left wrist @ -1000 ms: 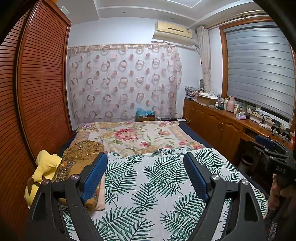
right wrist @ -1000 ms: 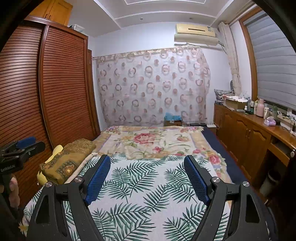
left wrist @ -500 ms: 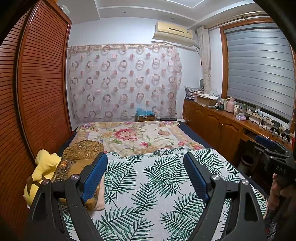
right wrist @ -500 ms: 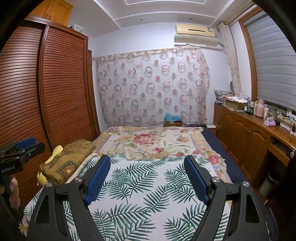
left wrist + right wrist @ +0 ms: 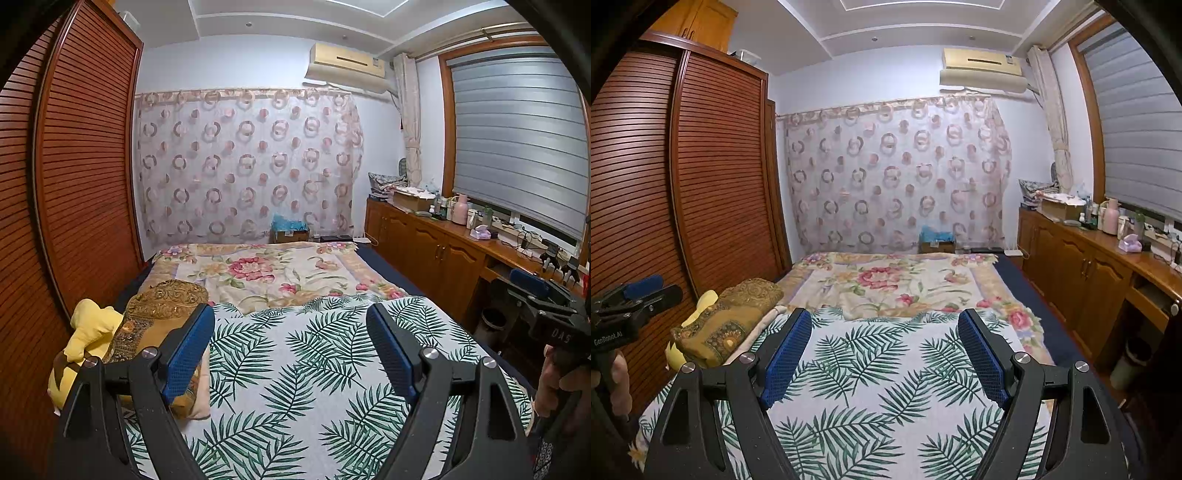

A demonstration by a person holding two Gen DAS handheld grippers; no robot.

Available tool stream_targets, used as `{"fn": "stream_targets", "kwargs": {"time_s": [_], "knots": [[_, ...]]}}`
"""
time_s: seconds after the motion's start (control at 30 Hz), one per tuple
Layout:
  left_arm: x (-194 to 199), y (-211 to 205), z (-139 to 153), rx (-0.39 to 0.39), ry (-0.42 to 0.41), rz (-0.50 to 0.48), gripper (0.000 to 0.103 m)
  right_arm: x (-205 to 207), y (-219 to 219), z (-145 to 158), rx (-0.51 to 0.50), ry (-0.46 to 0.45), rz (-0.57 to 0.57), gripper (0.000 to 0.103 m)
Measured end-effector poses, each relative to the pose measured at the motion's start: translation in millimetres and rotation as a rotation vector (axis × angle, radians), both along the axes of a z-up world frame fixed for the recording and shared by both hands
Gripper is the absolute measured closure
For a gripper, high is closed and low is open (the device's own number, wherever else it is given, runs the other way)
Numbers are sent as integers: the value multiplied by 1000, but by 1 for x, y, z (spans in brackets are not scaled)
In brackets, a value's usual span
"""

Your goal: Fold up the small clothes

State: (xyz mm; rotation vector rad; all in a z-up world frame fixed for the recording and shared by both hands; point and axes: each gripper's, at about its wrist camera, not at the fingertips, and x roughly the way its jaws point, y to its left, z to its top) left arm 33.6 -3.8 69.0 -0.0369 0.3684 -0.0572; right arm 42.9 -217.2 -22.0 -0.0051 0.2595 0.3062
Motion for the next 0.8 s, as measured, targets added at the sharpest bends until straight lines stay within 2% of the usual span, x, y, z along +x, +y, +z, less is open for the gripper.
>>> {"fn": "stream_targets", "kwargs": {"time_s": [0.8], "knots": [[-1,0,0,1,-1,1,18,2,-6,-1,-1,0,2,20]]}}
